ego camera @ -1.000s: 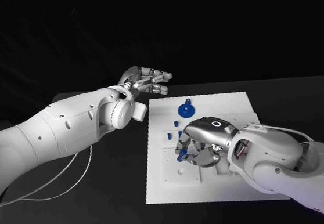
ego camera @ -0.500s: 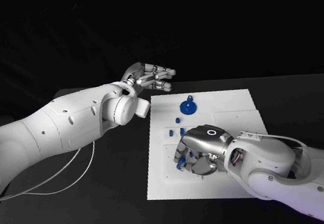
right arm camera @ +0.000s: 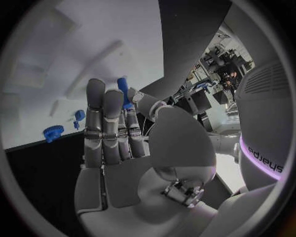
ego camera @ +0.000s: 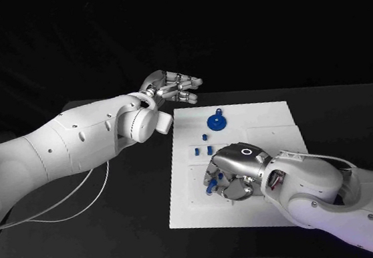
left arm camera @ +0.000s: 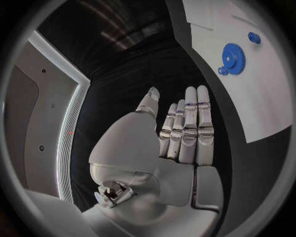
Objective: Assemble the parts on the task board
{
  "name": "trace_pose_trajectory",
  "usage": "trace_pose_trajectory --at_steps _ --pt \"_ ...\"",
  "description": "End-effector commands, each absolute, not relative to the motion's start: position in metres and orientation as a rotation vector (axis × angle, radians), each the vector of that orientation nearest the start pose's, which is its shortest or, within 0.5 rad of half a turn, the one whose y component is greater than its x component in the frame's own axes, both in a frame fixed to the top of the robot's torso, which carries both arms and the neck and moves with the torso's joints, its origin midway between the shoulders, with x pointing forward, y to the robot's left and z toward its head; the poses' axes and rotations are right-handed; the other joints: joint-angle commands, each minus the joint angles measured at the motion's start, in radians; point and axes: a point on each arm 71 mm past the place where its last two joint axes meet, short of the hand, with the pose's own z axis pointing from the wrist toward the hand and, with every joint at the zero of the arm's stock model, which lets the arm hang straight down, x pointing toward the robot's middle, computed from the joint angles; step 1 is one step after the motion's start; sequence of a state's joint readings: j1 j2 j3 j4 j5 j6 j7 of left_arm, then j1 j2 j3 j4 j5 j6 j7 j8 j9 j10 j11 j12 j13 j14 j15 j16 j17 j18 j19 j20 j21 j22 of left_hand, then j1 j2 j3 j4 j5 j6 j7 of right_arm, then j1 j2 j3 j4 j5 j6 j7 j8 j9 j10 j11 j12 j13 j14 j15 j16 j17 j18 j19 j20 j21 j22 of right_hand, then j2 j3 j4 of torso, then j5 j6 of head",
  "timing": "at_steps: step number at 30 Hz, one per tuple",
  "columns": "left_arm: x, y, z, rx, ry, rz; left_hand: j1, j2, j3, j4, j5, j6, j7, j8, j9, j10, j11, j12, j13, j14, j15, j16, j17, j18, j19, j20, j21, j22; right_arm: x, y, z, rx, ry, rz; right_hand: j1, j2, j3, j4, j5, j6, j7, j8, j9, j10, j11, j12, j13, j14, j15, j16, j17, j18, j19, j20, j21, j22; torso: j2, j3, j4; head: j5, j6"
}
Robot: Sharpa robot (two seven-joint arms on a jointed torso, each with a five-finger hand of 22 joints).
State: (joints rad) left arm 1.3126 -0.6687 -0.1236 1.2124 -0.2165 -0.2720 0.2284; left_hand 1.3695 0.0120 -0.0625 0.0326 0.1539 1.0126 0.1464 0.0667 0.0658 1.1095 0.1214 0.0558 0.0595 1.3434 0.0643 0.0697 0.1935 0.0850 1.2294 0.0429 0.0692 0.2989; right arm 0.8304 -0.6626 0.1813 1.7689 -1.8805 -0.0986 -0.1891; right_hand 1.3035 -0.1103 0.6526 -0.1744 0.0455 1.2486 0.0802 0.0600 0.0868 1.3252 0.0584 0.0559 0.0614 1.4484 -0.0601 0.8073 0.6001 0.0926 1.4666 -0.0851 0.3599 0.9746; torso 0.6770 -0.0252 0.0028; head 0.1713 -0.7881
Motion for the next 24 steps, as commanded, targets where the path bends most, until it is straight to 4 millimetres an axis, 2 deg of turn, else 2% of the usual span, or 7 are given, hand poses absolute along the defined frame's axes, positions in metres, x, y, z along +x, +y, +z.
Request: trace_pose_trajectory --at_steps 1,24 --pt "0.5528 0.2084 -0.1715 -0.884 1.572 -1.292 -0.002 -0.001 0.004 0.0 0.002 -0.003 0.0 -0.003 0.0 -0.005 0.001 0.005 0.001 -0.001 0.001 0.002 0.001 -0.01 -0.001 0.005 0.004 -0.002 0.3712 -0.054 -0.2304 -0.558 1.703 0.868 0.012 0.016 0.0 -0.004 0.003 0.003 0.0 0.005 0.001 0.043 -0.037 0.005 0.003 0.002 -0.007 -0.006 0.002 0.015 0.018 -0.008 -0.004 0.001 0.0 -0.0004 0.0009 -0.002 0.0" --pt "0.5532 0.2095 -0.1721 -0.886 1.576 -1.286 -0.001 -0.001 0.004 -0.001 0.001 -0.004 0.0 -0.003 0.0 -0.006 0.001 0.005 0.001 -0.002 0.001 0.002 0.001 -0.01 0.0 0.005 0.004 -0.007 0.3669 -0.052 -0.2367 -0.58 1.729 0.873 0.009 0.019 -0.003 -0.01 0.003 0.005 -0.001 0.005 0.003 0.045 -0.038 0.005 0.003 0.003 -0.008 -0.009 0.007 0.014 0.02 -0.009 -0.015 0.014 0.0 -0.0006 0.0002 0.003 -0.004"
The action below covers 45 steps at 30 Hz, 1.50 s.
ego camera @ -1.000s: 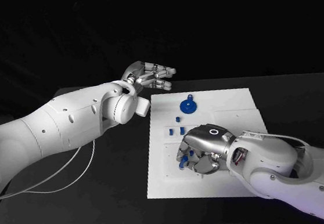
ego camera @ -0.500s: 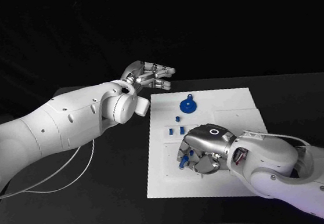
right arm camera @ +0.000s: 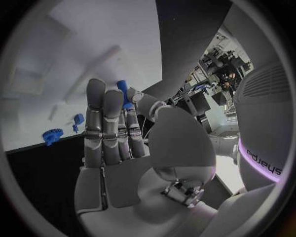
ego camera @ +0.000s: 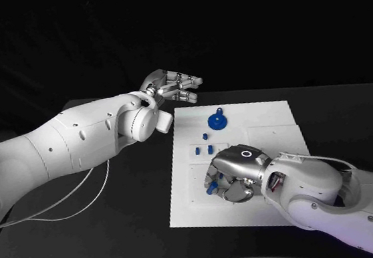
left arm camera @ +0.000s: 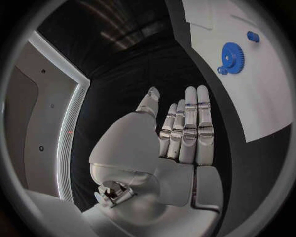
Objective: Assemble the parts on the task board
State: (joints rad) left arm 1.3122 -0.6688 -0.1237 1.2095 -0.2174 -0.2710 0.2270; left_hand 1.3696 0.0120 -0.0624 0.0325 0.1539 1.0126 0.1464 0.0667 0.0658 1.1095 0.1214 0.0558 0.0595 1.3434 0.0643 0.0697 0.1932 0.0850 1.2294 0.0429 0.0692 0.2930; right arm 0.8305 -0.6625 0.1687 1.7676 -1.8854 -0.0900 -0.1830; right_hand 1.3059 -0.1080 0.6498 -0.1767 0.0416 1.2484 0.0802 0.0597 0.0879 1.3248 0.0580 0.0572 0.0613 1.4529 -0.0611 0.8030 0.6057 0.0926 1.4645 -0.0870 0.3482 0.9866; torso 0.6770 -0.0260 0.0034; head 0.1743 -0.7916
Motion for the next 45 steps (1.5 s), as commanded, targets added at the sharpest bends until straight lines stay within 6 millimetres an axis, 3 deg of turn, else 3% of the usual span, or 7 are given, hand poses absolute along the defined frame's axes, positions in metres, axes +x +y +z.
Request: trace_pose_trajectory --at_steps 1,10,15,24,27,32,45 --pt "0.553 0.209 -0.172 -0.886 1.576 -1.285 -0.001 -0.001 0.004 -0.001 0.001 -0.004 0.0 -0.003 0.0 -0.006 0.001 0.005 0.001 -0.002 0.001 0.002 0.001 -0.01 0.0 0.005 0.004 -0.001 0.367 -0.052 -0.237 -0.58 1.729 0.869 0.007 0.016 0.0 -0.007 0.007 0.005 -0.001 0.005 0.002 0.045 -0.037 0.003 0.003 -0.002 -0.007 -0.005 0.001 0.014 0.023 -0.007 -0.004 0.002 0.0 0.0005 -0.0003 0.001 -0.001" --pt "0.553 0.209 -0.172 -0.886 1.578 -1.286 -0.001 -0.001 0.004 -0.001 0.001 -0.004 0.0 -0.003 0.0 -0.006 0.001 0.005 0.001 -0.002 0.001 0.002 0.001 -0.01 0.0 0.005 0.004 -0.001 0.369 -0.049 -0.24 -0.582 1.737 0.82 0.003 0.013 0.014 -0.009 0.007 0.0 0.001 0.004 0.0 0.04 -0.035 0.003 0.003 -0.003 -0.004 -0.008 0.002 0.014 0.02 -0.005 -0.009 0.008 0.0 0.0002 -0.0001 0.0 0.001" --pt "0.553 0.208 -0.172 -0.886 1.581 -1.287 0.0 0.0 0.004 0.0 0.0 -0.005 0.0 -0.003 0.0 -0.006 0.001 0.005 0.001 -0.002 0.001 0.002 0.001 -0.01 0.001 0.005 0.004 -0.005 0.367 -0.044 -0.245 -0.591 1.75 0.814 -0.017 -0.011 0.015 -0.015 0.008 -0.012 0.006 0.003 -0.005 0.02 -0.03 0.002 0.002 -0.007 0.0 -0.011 0.001 0.016 0.015 -0.001 -0.011 0.013 0.0 0.0001 0.0004 -0.002 0.001" --pt "0.553 0.207 -0.173 -0.885 1.585 -1.288 0.0 -0.001 0.003 0.001 -0.001 -0.005 0.001 -0.003 0.0 -0.007 0.001 0.005 0.001 -0.002 0.001 0.002 0.001 -0.01 0.001 0.005 0.004 -0.006 0.366 -0.042 -0.252 -0.589 1.774 0.801 -0.054 -0.041 -0.059 -0.007 0.019 -0.087 0.021 0.002 -0.021 -0.05 -0.01 0.002 0.0 -0.017 0.013 -0.006 -0.007 0.025 0.01 0.014 -0.03 0.012 0.0 -0.0002 0.0002 -0.003 0.001" --pt "0.553 0.208 -0.173 -0.885 1.586 -1.288 0.0 -0.001 0.003 0.001 -0.001 -0.005 0.001 -0.003 0.0 -0.007 0.001 0.005 0.001 -0.002 0.001 0.002 0.001 -0.01 0.001 0.005 0.004 -0.006 0.366 -0.042 -0.252 -0.581 1.768 0.812 -0.069 -0.067 -0.074 -0.003 0.119 -0.1 0.023 0.003 -0.021 -0.056 -0.007 0.002 0.0 -0.016 0.015 -0.003 -0.009 0.028 0.019 0.017 -0.035 0.007 0.0 -0.0001 0.0002 -0.003 0.003" --pt "0.553 0.208 -0.173 -0.885 1.587 -1.288 0.001 0.0 0.004 0.001 -0.001 -0.007 0.001 -0.003 0.0 -0.007 0.001 0.005 0.001 -0.002 0.001 0.002 0.001 -0.01 0.001 0.005 0.004 -0.008 0.365 -0.042 -0.251 -0.566 1.753 0.832 -0.08 -0.081 -0.119 0.003 0.149 -0.111 0.025 0.003 -0.021 -0.087 0.002 0.002 -0.001 -0.014 0.023 0.002 -0.015 0.031 0.028 0.025 -0.046 -0.002 0.0 0.0004 -0.0005 -0.003 0.004" --pt "0.553 0.211 -0.173 -0.889 1.58 -1.279 0.001 -0.002 0.003 0.001 -0.002 -0.013 0.003 -0.003 0.0 -0.009 0.002 0.005 0.001 -0.003 0.002 0.001 0.001 -0.01 0.001 0.006 0.004 -0.009 0.365 -0.045 -0.24 -0.454 1.64 0.905 -0.026 -0.097 -0.288 0.031 0.132 -0.16 0.018 0.003 -0.022 -0.238 0.036 0.003 -0.002 -0.021 0.043 0.009 -0.049 0.056 0.037 0.047 -0.07 -0.042 0.0 0.0006 -0.0002 -0.005 0.003"
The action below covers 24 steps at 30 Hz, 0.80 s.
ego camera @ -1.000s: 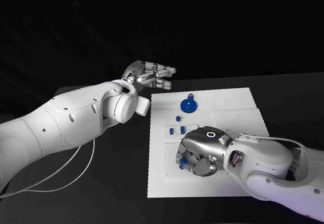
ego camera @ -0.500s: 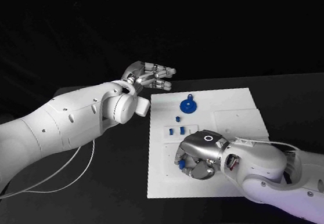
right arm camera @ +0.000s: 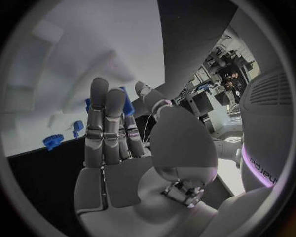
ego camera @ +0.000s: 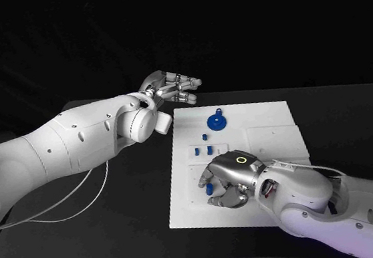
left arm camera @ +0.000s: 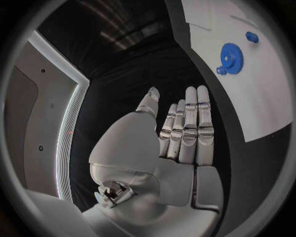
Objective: Assemble the parts on the task board
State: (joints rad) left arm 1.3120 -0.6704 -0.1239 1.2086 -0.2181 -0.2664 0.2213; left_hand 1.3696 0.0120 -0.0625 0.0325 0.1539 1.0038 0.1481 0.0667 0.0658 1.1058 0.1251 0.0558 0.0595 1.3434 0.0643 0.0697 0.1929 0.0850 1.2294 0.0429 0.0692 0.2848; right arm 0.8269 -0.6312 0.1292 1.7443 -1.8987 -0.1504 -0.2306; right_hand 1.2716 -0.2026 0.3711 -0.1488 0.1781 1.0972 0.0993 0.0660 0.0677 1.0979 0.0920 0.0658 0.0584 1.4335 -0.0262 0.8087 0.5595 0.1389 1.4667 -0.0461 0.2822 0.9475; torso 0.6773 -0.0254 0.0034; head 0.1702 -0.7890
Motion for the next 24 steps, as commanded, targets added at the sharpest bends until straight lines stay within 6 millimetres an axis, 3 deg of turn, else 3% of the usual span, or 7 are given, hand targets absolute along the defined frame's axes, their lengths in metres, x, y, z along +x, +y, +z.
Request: trace_pose_trajectory --at_steps 1,4,8,14,18,20,24 --pt "0.553 0.211 -0.173 -0.889 1.579 -1.279 0.001 -0.002 0.003 0.001 -0.002 -0.005 0.001 -0.003 0.0 -0.005 -0.002 0.005 0.001 -0.003 0.002 0.001 0.001 -0.01 0.001 0.006 0.004 -0.001 0.365 -0.045 -0.239 -0.445 1.632 0.91 0.011 -0.005 -0.017 0.007 -0.008 -0.017 -0.003 -0.003 -0.002 -0.019 0.005 -0.005 0.001 -0.003 0.01 0.003 -0.004 0.01 0.035 0.008 -0.005 -0.006 -0.001 0.0001 -0.0002 -0.001 0.0" --pt "0.553 0.212 -0.173 -0.889 1.579 -1.278 0.001 -0.002 0.003 0.001 -0.002 -0.005 0.001 -0.003 0.0 -0.005 -0.002 0.005 0.001 -0.003 0.002 0.001 0.001 -0.01 0.001 0.006 0.004 -0.001 0.364 -0.048 -0.236 -0.422 1.611 0.923 0.03 -0.011 -0.034 0.033 -0.008 -0.028 -0.001 -0.004 -0.004 -0.021 0.006 -0.006 0.001 -0.003 0.011 0.009 -0.013 0.014 0.036 0.01 -0.002 -0.022 -0.001 0.0 -0.0004 -0.002 0.001" --pt "0.553 0.212 -0.173 -0.889 1.579 -1.278 0.001 -0.002 0.003 0.001 -0.002 -0.005 0.001 -0.003 0.0 -0.005 -0.002 0.005 0.001 -0.003 0.002 0.001 0.001 -0.01 0.001 0.006 0.004 -0.001 0.364 -0.053 -0.231 -0.399 1.605 0.927 0.025 -0.011 -0.034 0.035 -0.009 -0.03 0.0 -0.003 -0.004 -0.012 0.003 -0.006 0.001 -0.003 0.01 0.01 -0.014 0.013 0.036 0.009 0.001 -0.024 -0.001 -0.0003 -0.0008 -0.006 0.004" --pt "0.554 0.214 -0.173 -0.891 1.577 -1.273 0.001 -0.002 0.003 0.001 -0.002 -0.005 0.001 -0.003 0.0 -0.005 -0.002 0.005 0.001 -0.003 0.002 0.001 0.001 -0.01 0.001 0.006 0.004 -0.001 0.376 -0.073 -0.211 -0.301 1.622 0.931 0.008 0.0 -0.04 0.055 -0.019 -0.029 0.004 -0.004 -0.004 0.018 -0.005 -0.007 0.001 0.001 0.004 0.013 -0.014 0.009 0.037 0.005 0.008 -0.028 -0.002 -0.0003 -0.0012 -0.02 0.013" --pt "0.554 0.216 -0.173 -0.89 1.574 -1.273 0.001 -0.002 0.003 0.001 -0.002 -0.005 0.001 -0.003 0.0 -0.005 -0.002 0.005 0.001 -0.003 0.002 0.001 0.001 -0.01 0.001 0.006 0.004 -0.001 0.393 -0.096 -0.196 -0.168 1.68 0.943 -0.038 0.02 -0.053 0.101 -0.007 0.008 0.01 -0.001 0.0 0.121 -0.028 -0.006 0.004 0.009 -0.007 0.019 -0.009 -0.004 0.038 -0.005 0.02 -0.027 -0.002 -0.0001 -0.0019 -0.039 0.02" --pt "0.554 0.217 -0.173 -0.889 1.568 -1.273 0.001 -0.003 0.003 0.002 -0.003 -0.004 0.001 -0.003 0.001 -0.006 -0.002 0.005 0.001 -0.004 0.002 0.002 0.001 -0.009 0.001 0.006 0.004 -0.004 0.4 -0.11 -0.192 -0.111 1.71 0.954 -0.056 0.037 -0.071 0.123 -0.001 0.053 -0.01 0.003 0.01 0.205 -0.053 0.0 0.013 0.008 -0.024 0.017 -0.007 -0.013 0.038 -0.019 0.024 -0.028 -0.003 -0.0004 -0.0025 -0.053 0.023" --pt "0.553 0.222 -0.175 -0.886 1.549 -1.275 -0.005 -0.005 -0.001 0.007 -0.035 -0.009 0.001 -0.003 0.0 0.014 -0.006 0.007 0.002 -0.003 0.001 0.002 0.002 -0.01 0.001 0.006 0.004 -0.005 0.416 -0.141 -0.189 0.01 1.773 0.955 -0.047 0.061 -0.105 0.122 0.009 0.082 -0.025 -0.002 0.027 0.311 -0.085 0.003 0.056 0.013 -0.046 0.018 0.003 -0.04 0.039 -0.045 0.035 -0.029 -0.008 -0.0022 -0.0048 -0.074 0.029"
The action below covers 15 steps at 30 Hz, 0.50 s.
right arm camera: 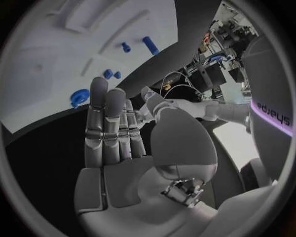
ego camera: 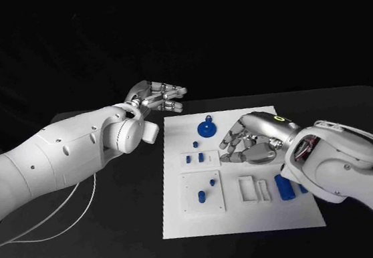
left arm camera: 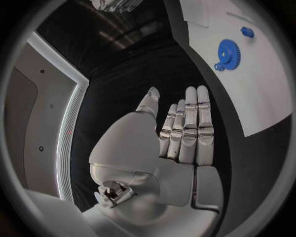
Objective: Assemble the parts on the task board
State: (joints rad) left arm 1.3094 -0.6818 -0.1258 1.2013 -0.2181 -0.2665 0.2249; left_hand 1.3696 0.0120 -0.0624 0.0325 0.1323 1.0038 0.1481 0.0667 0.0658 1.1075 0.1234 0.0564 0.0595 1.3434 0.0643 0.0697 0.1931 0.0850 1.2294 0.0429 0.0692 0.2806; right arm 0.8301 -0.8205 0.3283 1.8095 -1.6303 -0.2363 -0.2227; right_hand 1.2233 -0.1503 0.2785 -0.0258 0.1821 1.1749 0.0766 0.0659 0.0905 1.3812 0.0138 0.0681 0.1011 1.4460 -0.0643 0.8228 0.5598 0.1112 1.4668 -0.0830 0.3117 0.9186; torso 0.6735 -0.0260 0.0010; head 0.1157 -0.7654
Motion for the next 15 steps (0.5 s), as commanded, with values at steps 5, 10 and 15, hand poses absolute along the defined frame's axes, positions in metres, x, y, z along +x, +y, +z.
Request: trace_pose_trajectory --at_steps 5,10,15 --pt "0.552 0.228 -0.177 -0.889 1.527 -1.274 -0.006 -0.003 -0.004 0.008 -0.022 -0.011 -0.002 -0.003 0.001 0.063 -0.016 0.009 0.002 -0.002 -0.004 0.001 -0.001 -0.016 0.001 0.001 0.004 -0.004 0.433 -0.188 -0.198 0.21 1.865 0.9 0.007 0.043 -0.12 0.002 0.071 0.02 -0.022 0.002 0.043 0.023 -0.052 0.329 0.393 0.007 -0.038 0.024 0.036 -0.028 0.04 -0.042 0.036 0.005 -0.013 -0.001 -0.0081 -0.043 0.004" --pt "0.551 0.232 -0.179 -0.892 1.523 -1.273 -0.002 -0.003 -0.005 0.005 -0.019 -0.009 -0.002 -0.003 0.001 0.059 -0.015 0.007 0.002 -0.002 -0.004 0.001 -0.002 -0.017 0.001 0.0 0.004 -0.005 0.439 -0.223 -0.208 0.341 1.97 0.794 -0.005 0.047 -0.114 0.04 0.079 0.003 -0.03 0.0 0.181 -0.129 -0.057 0.682 0.788 -0.014 -0.041 0.107 0.152 -0.022 0.037 -0.043 0.086 0.037 -0.02 0.0003 -0.0121 -0.064 0.0" --pt "0.55 0.235 -0.181 -0.893 1.526 -1.274 -0.002 -0.002 -0.005 0.004 -0.019 -0.009 -0.002 -0.003 0.001 0.057 -0.015 0.008 0.002 -0.001 -0.004 0.001 -0.002 -0.018 0.002 -0.001 0.004 -0.005 0.437 -0.242 -0.215 0.331 2.08 0.663 0.008 0.048 -0.026 0.048 0.038 0.019 -0.052 -0.005 0.314 -0.096 -0.066 0.845 0.961 -0.023 -0.049 0.164 0.274 -0.029 0.035 -0.051 0.138 0.082 -0.023 0.0003 -0.0164 -0.078 -0.002"
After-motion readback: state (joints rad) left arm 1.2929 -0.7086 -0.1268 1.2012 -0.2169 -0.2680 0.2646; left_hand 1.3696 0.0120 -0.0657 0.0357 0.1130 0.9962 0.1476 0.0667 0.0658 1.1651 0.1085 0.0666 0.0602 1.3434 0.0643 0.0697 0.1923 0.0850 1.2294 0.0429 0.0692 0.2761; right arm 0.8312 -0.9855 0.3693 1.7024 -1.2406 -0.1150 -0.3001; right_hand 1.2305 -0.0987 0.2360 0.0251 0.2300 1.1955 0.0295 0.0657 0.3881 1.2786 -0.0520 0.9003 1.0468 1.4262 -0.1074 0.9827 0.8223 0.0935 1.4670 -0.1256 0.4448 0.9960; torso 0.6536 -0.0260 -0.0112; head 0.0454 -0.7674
